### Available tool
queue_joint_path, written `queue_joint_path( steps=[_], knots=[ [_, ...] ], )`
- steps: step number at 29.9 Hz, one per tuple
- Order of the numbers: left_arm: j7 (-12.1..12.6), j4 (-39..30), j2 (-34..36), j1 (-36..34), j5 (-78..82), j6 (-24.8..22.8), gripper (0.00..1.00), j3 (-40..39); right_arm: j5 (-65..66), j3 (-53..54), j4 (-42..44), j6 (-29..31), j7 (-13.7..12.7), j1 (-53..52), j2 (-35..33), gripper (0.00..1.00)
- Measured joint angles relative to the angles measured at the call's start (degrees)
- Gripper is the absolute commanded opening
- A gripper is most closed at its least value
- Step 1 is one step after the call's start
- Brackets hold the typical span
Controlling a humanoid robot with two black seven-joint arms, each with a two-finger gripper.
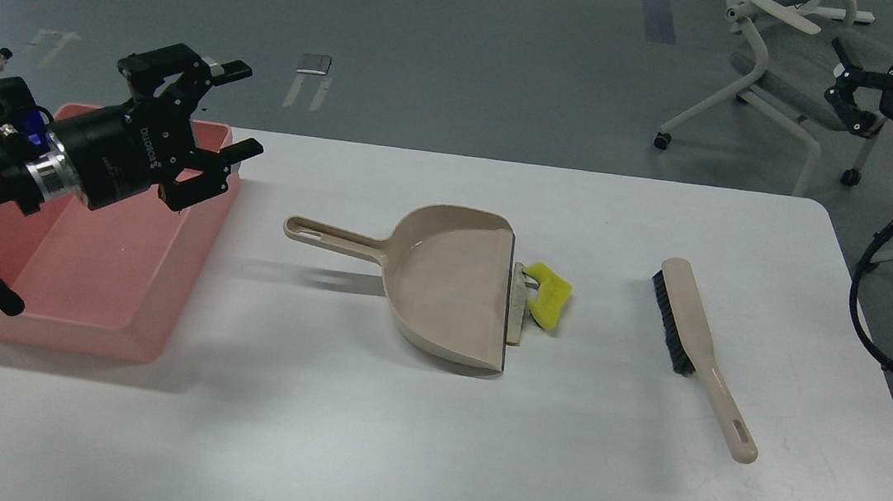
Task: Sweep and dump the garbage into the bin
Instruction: 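Lower the left gripper to the beige dustpan handle, then close the left gripper on the dustpan handle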
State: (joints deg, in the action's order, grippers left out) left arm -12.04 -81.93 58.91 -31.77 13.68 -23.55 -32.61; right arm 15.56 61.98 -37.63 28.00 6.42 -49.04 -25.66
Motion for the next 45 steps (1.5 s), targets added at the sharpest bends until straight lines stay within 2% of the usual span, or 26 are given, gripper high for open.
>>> queue_joint_path(
  steps=[9,16,23,36,45],
  knots=[
    [0.02,-7.01,-3.30,7.99,12.04,11.82,0.86,-0.03,0.00,0.08,-0.06,0.00,0.00,0.08,-0.11,1.00],
    [0.11,-7.36,-8.18,13.67,17.10,19.10,0.86,-0.04,0.00,0.08,-0.01,0.00,-0.04,0.09,-0.33,1.00],
    [0.33,-6.57,-15.67,15.28,19.29,25.00,0.86,-0.05,0.00,0.00,-0.06,0.00,-0.06,0.09,-0.45,1.00],
    [0.79,6.05,-23.82,13.28,19.72,26.15,0.87,0.02,0.00,0.06,-0.01,0.00,-0.03,0.10,-1.71,1.00],
    [0.79,8.52,-26.53,10.93,19.72,27.10,0.87,-0.04,0.00,0.33,-0.15,0.00,-0.01,0.44,-1.69,1.00]
  ],
)
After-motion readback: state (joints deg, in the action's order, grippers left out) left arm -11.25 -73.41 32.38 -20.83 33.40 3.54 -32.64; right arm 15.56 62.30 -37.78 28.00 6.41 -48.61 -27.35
